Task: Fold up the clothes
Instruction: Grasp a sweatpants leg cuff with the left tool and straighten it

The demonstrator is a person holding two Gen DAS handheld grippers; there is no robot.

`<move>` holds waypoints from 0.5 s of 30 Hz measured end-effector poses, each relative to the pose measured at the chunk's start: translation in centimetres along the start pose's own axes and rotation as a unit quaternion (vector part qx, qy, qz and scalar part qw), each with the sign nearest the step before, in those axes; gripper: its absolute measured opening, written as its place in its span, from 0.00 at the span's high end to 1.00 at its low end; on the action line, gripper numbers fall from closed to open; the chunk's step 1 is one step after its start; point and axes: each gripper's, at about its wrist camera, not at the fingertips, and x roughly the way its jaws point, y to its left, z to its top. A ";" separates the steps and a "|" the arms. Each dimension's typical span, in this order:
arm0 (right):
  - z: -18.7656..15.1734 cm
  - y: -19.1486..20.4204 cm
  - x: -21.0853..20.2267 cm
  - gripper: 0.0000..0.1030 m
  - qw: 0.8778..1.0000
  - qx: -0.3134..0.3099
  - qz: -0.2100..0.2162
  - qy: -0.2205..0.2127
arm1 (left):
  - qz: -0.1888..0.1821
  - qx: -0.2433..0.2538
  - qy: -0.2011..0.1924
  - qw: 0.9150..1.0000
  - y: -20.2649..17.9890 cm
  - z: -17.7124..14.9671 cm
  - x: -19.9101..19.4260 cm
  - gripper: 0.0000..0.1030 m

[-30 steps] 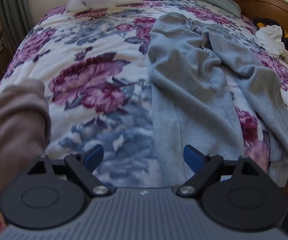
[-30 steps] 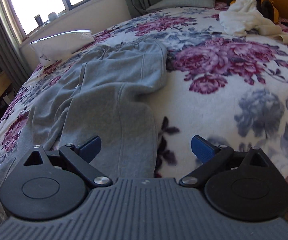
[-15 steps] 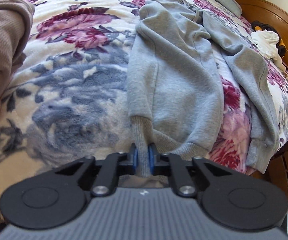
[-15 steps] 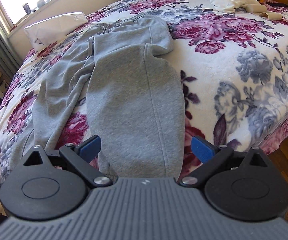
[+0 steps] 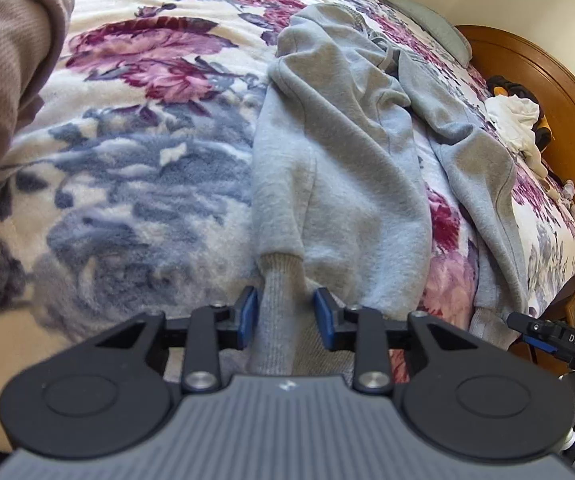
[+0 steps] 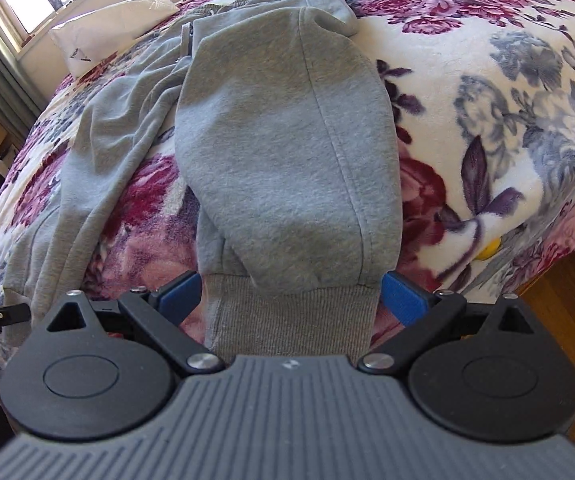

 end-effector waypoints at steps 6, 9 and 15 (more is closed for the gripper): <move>-0.1 0.0 0.5 0.82 1.000 -0.020 -0.020 -0.003 | -0.001 0.005 -0.010 1.000 -0.3 -0.9 -0.8 0.94; -0.3 0.1 -1.2 0.85 0.999 -0.025 -0.012 -0.017 | -0.012 -0.006 -0.014 1.000 0.0 -1.0 -2.6 0.95; -0.5 0.9 -5.0 0.86 0.998 -0.011 0.059 -0.009 | -0.015 0.004 -0.017 1.000 -0.4 -2.0 -5.9 0.96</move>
